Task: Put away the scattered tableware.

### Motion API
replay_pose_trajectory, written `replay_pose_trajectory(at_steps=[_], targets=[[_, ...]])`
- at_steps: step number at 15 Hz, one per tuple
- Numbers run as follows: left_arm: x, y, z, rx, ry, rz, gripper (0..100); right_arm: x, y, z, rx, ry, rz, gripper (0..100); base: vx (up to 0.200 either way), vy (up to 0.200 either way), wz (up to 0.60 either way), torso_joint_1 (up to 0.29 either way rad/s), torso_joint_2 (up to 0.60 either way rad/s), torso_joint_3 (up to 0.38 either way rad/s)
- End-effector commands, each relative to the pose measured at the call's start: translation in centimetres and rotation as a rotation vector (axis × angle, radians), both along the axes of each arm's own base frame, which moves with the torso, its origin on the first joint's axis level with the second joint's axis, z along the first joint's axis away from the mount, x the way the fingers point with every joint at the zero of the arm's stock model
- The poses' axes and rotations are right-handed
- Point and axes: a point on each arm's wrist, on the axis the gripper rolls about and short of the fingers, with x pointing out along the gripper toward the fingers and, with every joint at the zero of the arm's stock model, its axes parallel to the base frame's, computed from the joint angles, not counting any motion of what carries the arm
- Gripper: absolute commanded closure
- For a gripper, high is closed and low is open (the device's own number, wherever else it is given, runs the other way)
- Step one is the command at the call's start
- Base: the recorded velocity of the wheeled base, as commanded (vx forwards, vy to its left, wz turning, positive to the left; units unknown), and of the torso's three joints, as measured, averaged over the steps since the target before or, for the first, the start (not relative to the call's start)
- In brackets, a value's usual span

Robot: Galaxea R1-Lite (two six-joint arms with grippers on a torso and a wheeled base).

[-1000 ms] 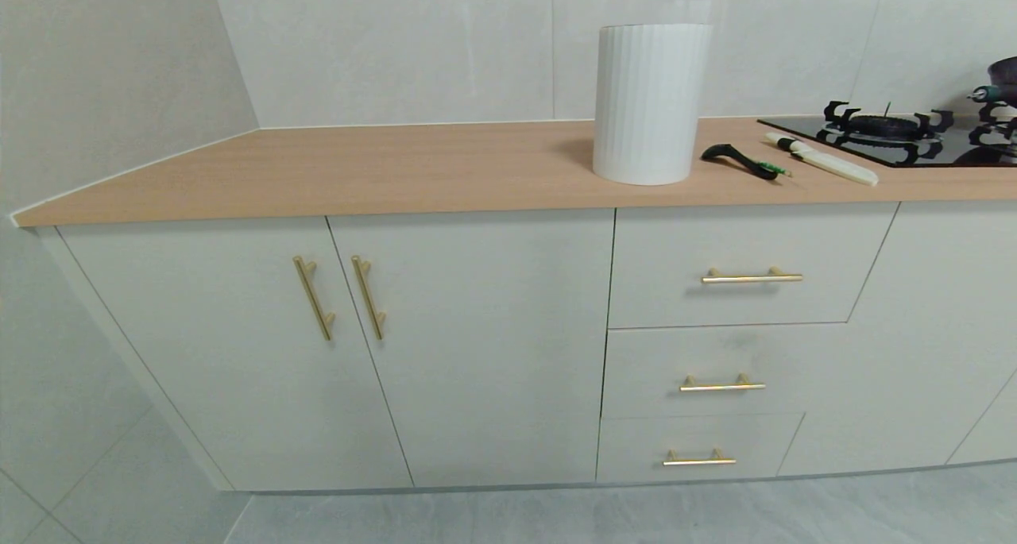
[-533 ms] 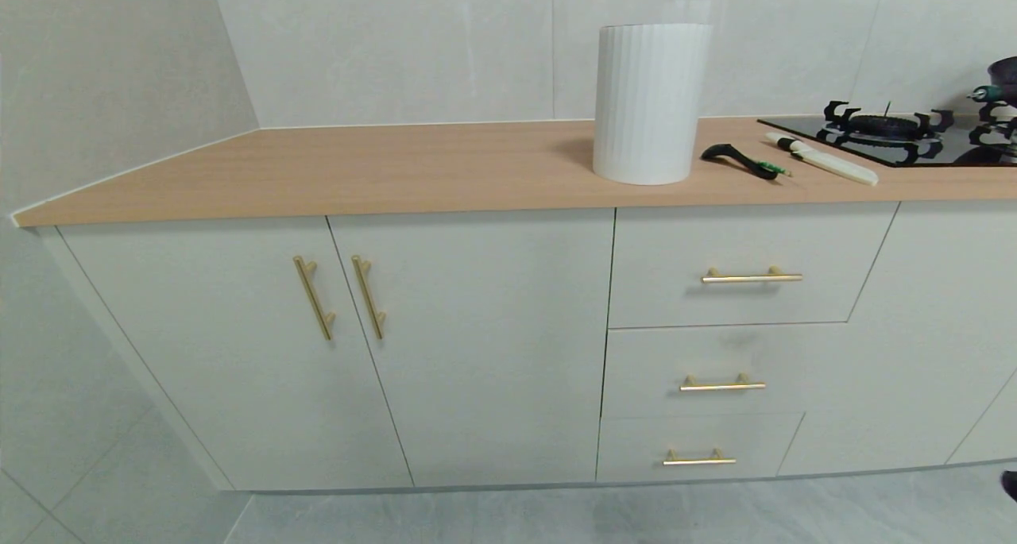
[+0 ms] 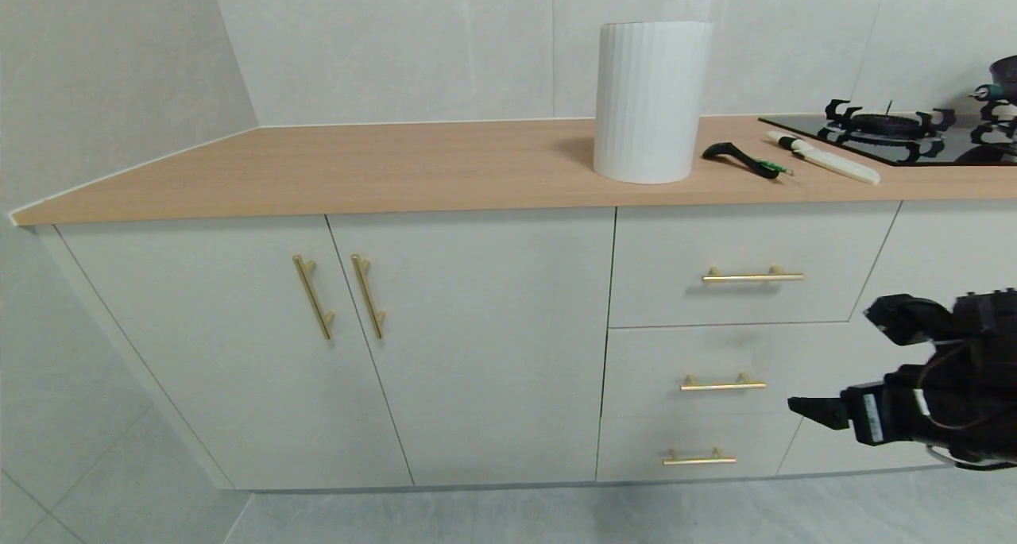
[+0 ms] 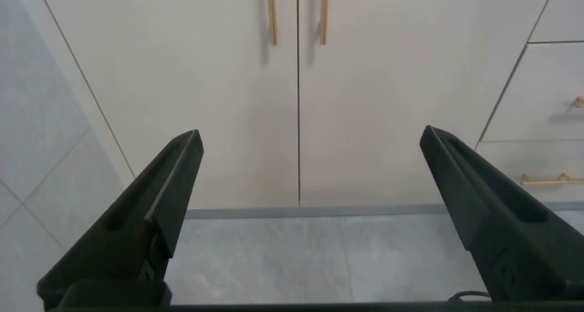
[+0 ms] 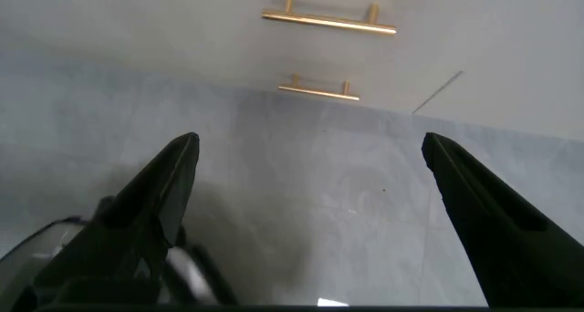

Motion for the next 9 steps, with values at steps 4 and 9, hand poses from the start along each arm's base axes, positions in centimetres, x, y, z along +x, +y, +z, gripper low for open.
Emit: replay_pose_trajectory(at_steps=[4,9], targets=[[0.0,0.0,0.0,0.000,0.002,0.000,0,10.0,0.9,-8.0,-0.019,0.103,-0.010,0,0.000,0.000,0.00,0.000,0.00,0.000],[0.0,0.0,0.0,0.000,0.002,0.000,0,14.2,1.0,-10.4,-0.026,0.077,-0.038,0,0.000,0.000,0.00,0.000,0.00,0.000]])
